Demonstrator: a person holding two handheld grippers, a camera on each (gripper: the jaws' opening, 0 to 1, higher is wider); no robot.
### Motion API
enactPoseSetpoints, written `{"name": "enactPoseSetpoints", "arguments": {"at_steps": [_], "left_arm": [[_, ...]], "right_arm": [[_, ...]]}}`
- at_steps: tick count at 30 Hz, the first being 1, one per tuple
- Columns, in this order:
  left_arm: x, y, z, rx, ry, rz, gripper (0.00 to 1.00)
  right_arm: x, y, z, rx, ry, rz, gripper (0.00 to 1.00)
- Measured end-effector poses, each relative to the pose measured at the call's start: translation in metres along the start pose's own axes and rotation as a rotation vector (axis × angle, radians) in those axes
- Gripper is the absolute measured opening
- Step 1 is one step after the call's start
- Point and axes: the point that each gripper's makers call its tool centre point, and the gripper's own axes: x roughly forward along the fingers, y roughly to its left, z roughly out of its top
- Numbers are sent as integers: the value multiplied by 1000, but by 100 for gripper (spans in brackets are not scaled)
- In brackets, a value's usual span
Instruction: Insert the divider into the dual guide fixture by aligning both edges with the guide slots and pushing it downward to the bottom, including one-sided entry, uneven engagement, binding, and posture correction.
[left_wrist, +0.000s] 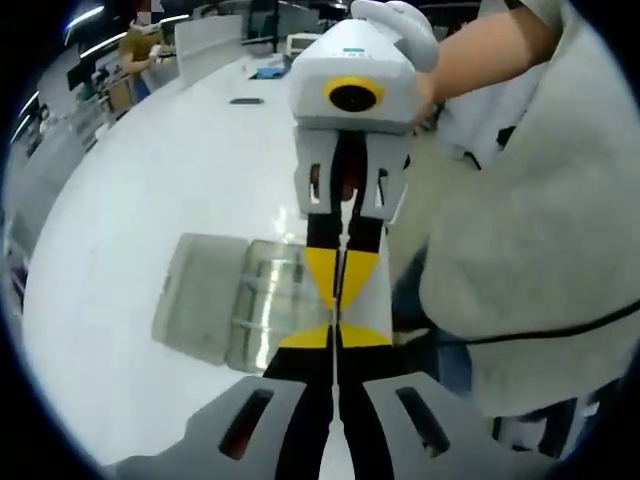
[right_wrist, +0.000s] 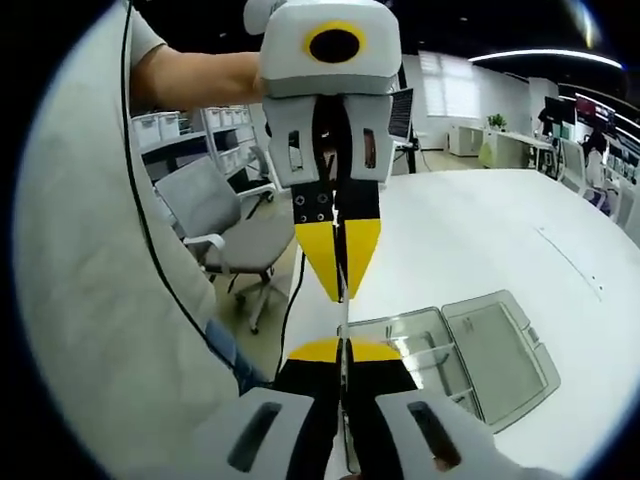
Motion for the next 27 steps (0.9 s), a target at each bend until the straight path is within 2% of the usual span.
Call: {"name": "enactPoseSetpoints", "arguments": {"at_steps": [6, 11, 17, 24, 27], "left_arm": [[0, -5, 0, 4, 1, -12, 0], [-3, -4, 1, 1, -15, -5, 0], [-1, -3, -3, 35, 23, 2, 0], [-4, 6, -10, 44, 46, 25, 0], [-5, 11, -12, 50, 51, 45, 0]], "right_arm": [[8, 6, -1, -4, 11, 8, 0], [4, 3, 1, 9, -1, -2, 0], [3, 1, 2, 23, 11, -14, 0], [-2, -2, -4, 31, 36, -39, 11], [-5, -3, -5, 34, 37, -51, 12]]}}
